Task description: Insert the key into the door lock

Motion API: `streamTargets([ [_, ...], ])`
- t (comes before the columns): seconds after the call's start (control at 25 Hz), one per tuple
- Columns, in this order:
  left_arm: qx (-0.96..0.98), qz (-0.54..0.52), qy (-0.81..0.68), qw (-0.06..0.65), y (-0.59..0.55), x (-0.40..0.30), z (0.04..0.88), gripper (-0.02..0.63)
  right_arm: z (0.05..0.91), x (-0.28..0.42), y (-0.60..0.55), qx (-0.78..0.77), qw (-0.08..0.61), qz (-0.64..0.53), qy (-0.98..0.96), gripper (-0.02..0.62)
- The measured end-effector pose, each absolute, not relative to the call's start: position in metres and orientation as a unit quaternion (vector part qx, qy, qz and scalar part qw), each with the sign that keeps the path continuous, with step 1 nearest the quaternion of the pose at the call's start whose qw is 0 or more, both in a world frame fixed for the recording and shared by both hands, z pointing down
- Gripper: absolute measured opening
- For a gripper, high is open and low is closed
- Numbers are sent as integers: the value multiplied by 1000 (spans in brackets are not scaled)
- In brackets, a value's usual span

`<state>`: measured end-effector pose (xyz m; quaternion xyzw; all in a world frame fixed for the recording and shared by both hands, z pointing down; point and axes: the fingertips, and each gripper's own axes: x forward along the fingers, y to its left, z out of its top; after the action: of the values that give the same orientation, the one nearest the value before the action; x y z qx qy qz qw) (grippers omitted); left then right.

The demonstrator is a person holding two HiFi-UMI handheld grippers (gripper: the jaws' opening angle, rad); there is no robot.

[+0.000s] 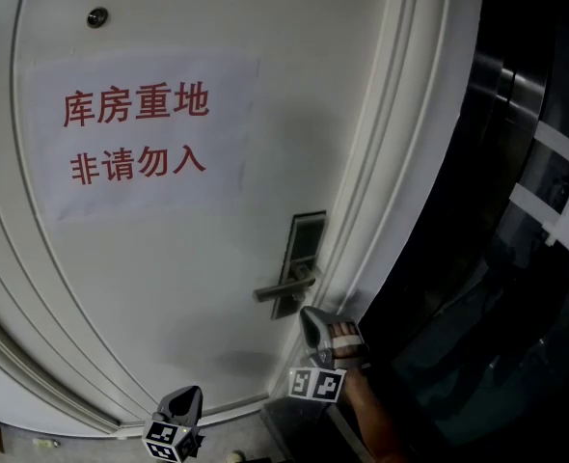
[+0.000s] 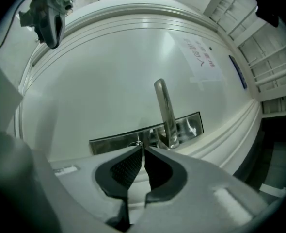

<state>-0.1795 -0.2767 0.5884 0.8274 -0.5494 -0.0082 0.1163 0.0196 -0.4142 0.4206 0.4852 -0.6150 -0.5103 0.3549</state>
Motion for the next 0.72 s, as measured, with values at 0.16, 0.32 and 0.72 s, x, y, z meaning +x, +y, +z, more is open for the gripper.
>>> streamTargets([
  [0.16, 828, -14, -550, 110, -270, -172, 576, 2, 420, 26, -396, 496, 328, -494, -634, 9],
  [0.32, 828, -13, -552, 96, -264, -167, 566, 2, 425, 35, -380, 506, 290, -430, -689, 3],
  [0.72, 824, -9, -563, 65, -239, -151, 544, 2, 459, 62, -333, 523, 162, -288, -786, 3],
])
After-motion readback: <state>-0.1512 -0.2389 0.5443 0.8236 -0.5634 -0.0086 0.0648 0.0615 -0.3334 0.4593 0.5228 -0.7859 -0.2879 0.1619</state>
